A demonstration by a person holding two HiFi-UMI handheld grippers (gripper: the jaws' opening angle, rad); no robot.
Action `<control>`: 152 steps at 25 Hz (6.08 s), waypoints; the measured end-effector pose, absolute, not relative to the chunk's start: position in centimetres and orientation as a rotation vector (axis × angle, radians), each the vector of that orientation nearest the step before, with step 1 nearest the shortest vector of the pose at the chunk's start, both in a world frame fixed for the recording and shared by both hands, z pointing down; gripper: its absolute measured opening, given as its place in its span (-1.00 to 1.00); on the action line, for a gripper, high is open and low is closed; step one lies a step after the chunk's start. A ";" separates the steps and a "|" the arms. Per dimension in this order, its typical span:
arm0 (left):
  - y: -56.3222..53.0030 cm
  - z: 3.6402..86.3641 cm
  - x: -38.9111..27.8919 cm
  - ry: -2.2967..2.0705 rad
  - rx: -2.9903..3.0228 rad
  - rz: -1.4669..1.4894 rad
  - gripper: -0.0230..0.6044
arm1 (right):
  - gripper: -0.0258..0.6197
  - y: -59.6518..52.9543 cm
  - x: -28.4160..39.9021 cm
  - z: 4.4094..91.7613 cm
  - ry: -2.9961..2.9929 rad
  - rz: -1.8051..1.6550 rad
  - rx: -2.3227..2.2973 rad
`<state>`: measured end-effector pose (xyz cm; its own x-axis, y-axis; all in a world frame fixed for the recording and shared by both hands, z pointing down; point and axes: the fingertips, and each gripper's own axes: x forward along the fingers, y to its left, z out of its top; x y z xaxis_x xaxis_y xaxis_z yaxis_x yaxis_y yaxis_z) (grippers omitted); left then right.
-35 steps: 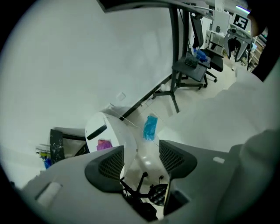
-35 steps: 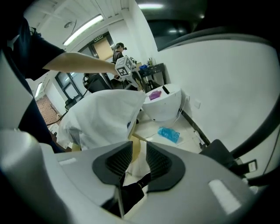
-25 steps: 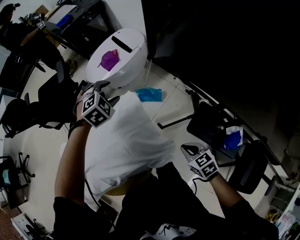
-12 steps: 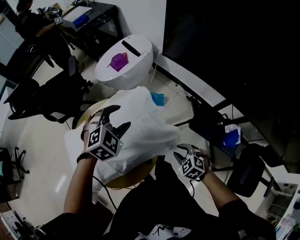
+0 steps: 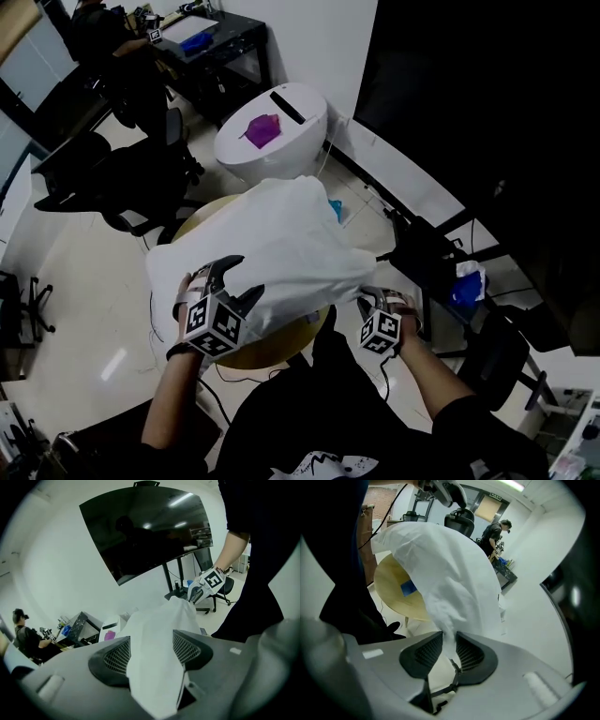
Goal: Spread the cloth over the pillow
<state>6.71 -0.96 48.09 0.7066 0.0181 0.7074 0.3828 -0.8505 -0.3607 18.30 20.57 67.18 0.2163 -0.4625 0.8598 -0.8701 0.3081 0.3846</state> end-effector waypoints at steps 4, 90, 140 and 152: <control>-1.1 48.6 3.6 -0.262 -2.429 -1.019 -0.05 | -0.85 21.3 18.1 66.9 -1.390 0.437 1.326; -28.1 68.0 0.0 -1.001 -2.808 -2.159 -0.35 | -0.41 -19.5 32.8 66.7 -1.968 0.627 0.679; -28.0 66.1 -1.8 -1.257 -2.822 -2.132 -0.86 | -0.43 -19.3 29.0 71.1 -1.980 0.755 0.557; -31.2 62.8 -2.1 -0.998 -2.823 -1.965 -0.92 | -0.72 -20.9 28.8 69.6 -2.024 0.781 0.594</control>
